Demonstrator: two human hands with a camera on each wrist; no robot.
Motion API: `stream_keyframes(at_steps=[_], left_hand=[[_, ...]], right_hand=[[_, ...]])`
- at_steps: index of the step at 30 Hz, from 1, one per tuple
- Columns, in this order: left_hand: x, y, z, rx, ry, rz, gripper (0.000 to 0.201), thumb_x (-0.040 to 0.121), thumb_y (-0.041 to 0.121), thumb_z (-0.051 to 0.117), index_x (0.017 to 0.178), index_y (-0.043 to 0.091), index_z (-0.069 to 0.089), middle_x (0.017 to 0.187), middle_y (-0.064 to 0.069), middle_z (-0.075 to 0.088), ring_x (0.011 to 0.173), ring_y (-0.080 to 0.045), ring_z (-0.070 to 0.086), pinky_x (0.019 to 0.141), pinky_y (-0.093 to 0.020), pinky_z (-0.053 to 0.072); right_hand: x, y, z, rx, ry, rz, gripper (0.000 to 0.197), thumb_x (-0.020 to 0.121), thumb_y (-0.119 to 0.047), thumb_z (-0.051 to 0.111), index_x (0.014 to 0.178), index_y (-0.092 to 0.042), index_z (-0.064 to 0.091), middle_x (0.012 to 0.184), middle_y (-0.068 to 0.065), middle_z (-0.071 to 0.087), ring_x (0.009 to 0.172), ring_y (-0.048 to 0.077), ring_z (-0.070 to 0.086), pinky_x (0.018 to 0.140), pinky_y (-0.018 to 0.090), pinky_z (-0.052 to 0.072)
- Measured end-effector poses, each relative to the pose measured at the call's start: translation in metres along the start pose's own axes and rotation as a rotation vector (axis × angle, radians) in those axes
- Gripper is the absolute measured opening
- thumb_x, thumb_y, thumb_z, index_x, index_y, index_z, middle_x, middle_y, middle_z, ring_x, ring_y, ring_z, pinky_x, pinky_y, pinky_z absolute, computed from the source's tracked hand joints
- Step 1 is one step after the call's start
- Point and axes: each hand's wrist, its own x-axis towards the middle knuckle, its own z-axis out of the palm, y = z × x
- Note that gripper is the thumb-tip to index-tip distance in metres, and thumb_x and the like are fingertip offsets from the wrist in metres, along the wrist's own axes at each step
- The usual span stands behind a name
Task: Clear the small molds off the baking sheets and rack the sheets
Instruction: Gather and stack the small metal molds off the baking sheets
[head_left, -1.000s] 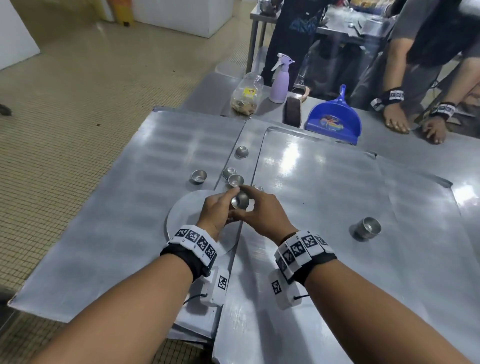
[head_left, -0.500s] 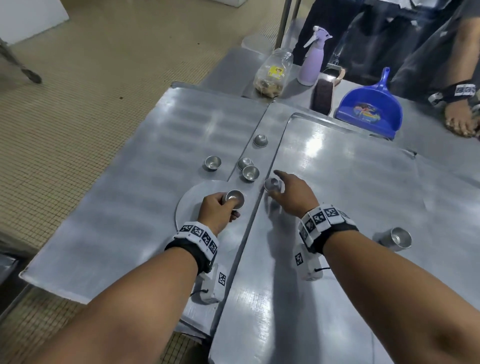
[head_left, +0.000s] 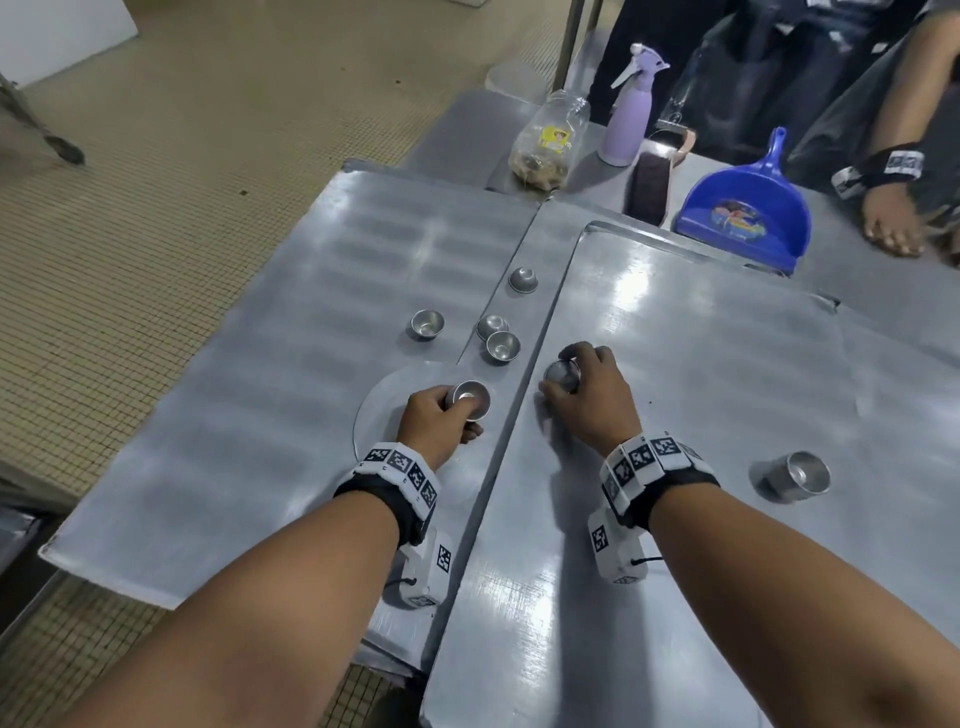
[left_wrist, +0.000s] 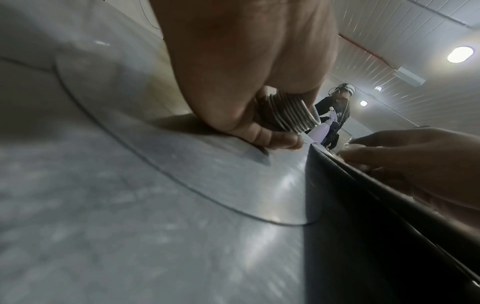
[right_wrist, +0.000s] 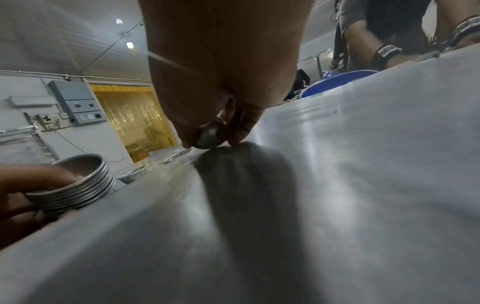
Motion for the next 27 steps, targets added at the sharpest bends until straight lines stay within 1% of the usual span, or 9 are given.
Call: stream_keyframes(at_steps=[3, 6, 9, 14, 18, 20, 22, 25, 27], left_hand=[[0.001, 0.000, 0.000, -0.001, -0.008, 0.000, 0.021, 0.092, 0.009, 0.062, 0.096, -0.011, 0.068, 0.076, -0.017, 0.068, 0.057, -0.019, 0.071, 0.060, -0.030, 0.058], [0.000, 0.002, -0.001, 0.009, -0.017, 0.000, 0.019, 0.092, 0.008, 0.062, 0.096, -0.009, 0.069, 0.074, -0.016, 0.069, 0.056, -0.018, 0.070, 0.060, -0.029, 0.057], [0.000, 0.008, -0.001, 0.001, -0.025, -0.001, 0.016, 0.091, 0.009, 0.063, 0.093, -0.006, 0.069, 0.073, -0.016, 0.069, 0.053, -0.015, 0.069, 0.058, -0.028, 0.056], [-0.003, 0.015, -0.003, 0.009, -0.065, -0.032, 0.012, 0.091, 0.008, 0.063, 0.092, -0.003, 0.069, 0.070, -0.015, 0.068, 0.055, -0.019, 0.068, 0.066, -0.035, 0.057], [-0.008, 0.016, -0.003, 0.051, -0.085, -0.056, 0.018, 0.091, 0.007, 0.063, 0.097, -0.010, 0.067, 0.069, -0.019, 0.065, 0.048, -0.016, 0.065, 0.057, -0.031, 0.050], [-0.012, 0.019, -0.002, 0.069, -0.075, -0.064, 0.022, 0.090, 0.007, 0.063, 0.100, -0.013, 0.066, 0.068, -0.020, 0.064, 0.045, -0.015, 0.062, 0.054, -0.029, 0.047], [-0.017, 0.021, -0.002, 0.081, -0.062, -0.067, 0.023, 0.090, 0.006, 0.062, 0.101, -0.015, 0.065, 0.068, -0.020, 0.063, 0.043, -0.015, 0.060, 0.052, -0.029, 0.044], [-0.024, 0.025, -0.001, 0.099, -0.026, -0.066, 0.025, 0.090, 0.007, 0.061, 0.101, -0.016, 0.064, 0.066, -0.020, 0.063, 0.042, -0.016, 0.058, 0.053, -0.030, 0.043], [-0.029, 0.028, -0.001, 0.089, 0.003, -0.065, 0.026, 0.089, 0.008, 0.062, 0.100, -0.015, 0.065, 0.063, -0.018, 0.064, 0.043, -0.017, 0.057, 0.055, -0.031, 0.043]], right_hand=[[-0.016, -0.003, -0.005, 0.030, 0.038, 0.020, 0.026, 0.083, -0.030, 0.067, 0.105, -0.026, 0.053, 0.105, -0.002, 0.052, 0.092, 0.022, 0.057, 0.075, 0.030, 0.040], [-0.035, -0.008, -0.009, 0.075, 0.051, 0.050, 0.022, 0.084, -0.027, 0.065, 0.102, -0.029, 0.051, 0.100, -0.009, 0.052, 0.092, 0.015, 0.060, 0.074, 0.028, 0.041], [-0.050, -0.012, -0.012, 0.138, 0.041, 0.078, 0.026, 0.084, -0.024, 0.064, 0.107, -0.030, 0.053, 0.102, -0.012, 0.056, 0.096, 0.011, 0.063, 0.076, 0.027, 0.044], [-0.056, -0.011, -0.015, 0.077, -0.014, 0.093, 0.045, 0.082, -0.031, 0.066, 0.126, -0.025, 0.058, 0.108, -0.008, 0.062, 0.104, 0.016, 0.060, 0.086, 0.029, 0.046], [-0.055, -0.005, -0.012, 0.021, -0.037, 0.098, 0.051, 0.084, -0.032, 0.067, 0.133, -0.020, 0.059, 0.124, 0.001, 0.066, 0.116, 0.022, 0.061, 0.096, 0.030, 0.047], [-0.055, -0.002, -0.012, -0.020, -0.018, 0.099, 0.032, 0.081, -0.031, 0.067, 0.112, -0.024, 0.069, 0.113, -0.002, 0.066, 0.109, 0.023, 0.063, 0.083, 0.027, 0.047], [-0.053, 0.004, -0.014, -0.038, -0.049, 0.101, 0.015, 0.078, -0.035, 0.069, 0.091, -0.027, 0.068, 0.098, -0.003, 0.063, 0.094, 0.021, 0.063, 0.070, 0.027, 0.042], [-0.052, 0.015, -0.015, -0.008, -0.068, 0.109, 0.040, 0.077, -0.039, 0.075, 0.113, -0.024, 0.065, 0.105, 0.003, 0.062, 0.095, 0.021, 0.060, 0.075, 0.029, 0.044], [-0.053, 0.017, -0.015, 0.030, -0.045, 0.091, 0.046, 0.076, -0.038, 0.075, 0.119, -0.025, 0.063, 0.108, 0.004, 0.064, 0.098, 0.024, 0.062, 0.078, 0.030, 0.047]])
